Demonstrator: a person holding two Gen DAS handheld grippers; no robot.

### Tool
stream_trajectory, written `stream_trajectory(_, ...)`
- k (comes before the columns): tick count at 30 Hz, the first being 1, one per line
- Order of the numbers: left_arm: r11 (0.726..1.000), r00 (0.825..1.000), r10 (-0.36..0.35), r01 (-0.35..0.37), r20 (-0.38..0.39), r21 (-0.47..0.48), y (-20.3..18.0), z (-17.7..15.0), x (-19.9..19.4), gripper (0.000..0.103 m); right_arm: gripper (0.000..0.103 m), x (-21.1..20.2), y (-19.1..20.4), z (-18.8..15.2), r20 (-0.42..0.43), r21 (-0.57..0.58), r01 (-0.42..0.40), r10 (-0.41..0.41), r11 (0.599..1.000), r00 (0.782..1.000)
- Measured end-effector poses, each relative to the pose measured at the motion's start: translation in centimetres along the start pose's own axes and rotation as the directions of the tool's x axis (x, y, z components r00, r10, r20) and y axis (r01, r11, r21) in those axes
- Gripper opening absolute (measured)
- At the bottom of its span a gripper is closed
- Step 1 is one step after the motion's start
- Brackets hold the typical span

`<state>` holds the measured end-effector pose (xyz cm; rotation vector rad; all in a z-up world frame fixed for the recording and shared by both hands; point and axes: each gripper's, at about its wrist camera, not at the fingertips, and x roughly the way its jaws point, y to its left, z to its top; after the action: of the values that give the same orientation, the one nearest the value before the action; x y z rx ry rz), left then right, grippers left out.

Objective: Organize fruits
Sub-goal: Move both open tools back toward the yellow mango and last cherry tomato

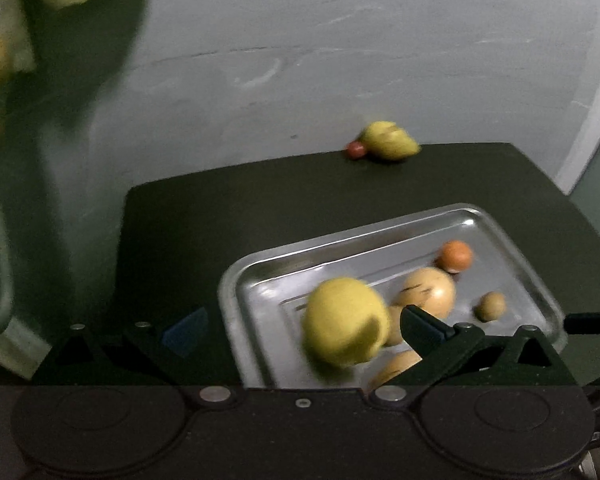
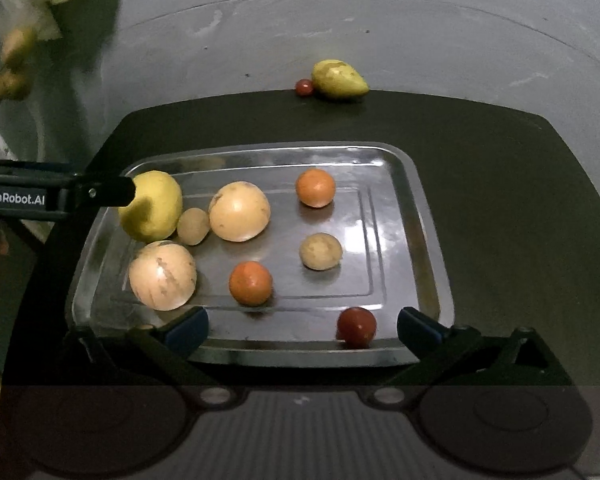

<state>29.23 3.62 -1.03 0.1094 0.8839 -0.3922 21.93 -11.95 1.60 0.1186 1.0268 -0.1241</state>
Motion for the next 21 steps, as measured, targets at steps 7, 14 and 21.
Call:
stream_trajectory(7,0.994,0.996,0.077,-0.081,-0.051,-0.075,1.7,0.0,0.8,0.102,0.103,0.7,0.5,0.7,-0.001,-0.039,-0.019,0.019,0.999,1.0)
stream_trajectory(14,0.987,0.991,0.121,-0.126,-0.054,-0.104,2.2,1.0,1.5,0.102,0.103,1.6,0.4,1.7,0.004,-0.069,-0.029,0.029,0.997,1.0)
stream_trajectory(21,0.985,0.988,0.151,-0.153,-0.033,-0.081,1.2,2.8,3.0,0.102,0.103,2.1,-0.5,3.0,0.02,-0.081,-0.026,0.027,0.996,0.999)
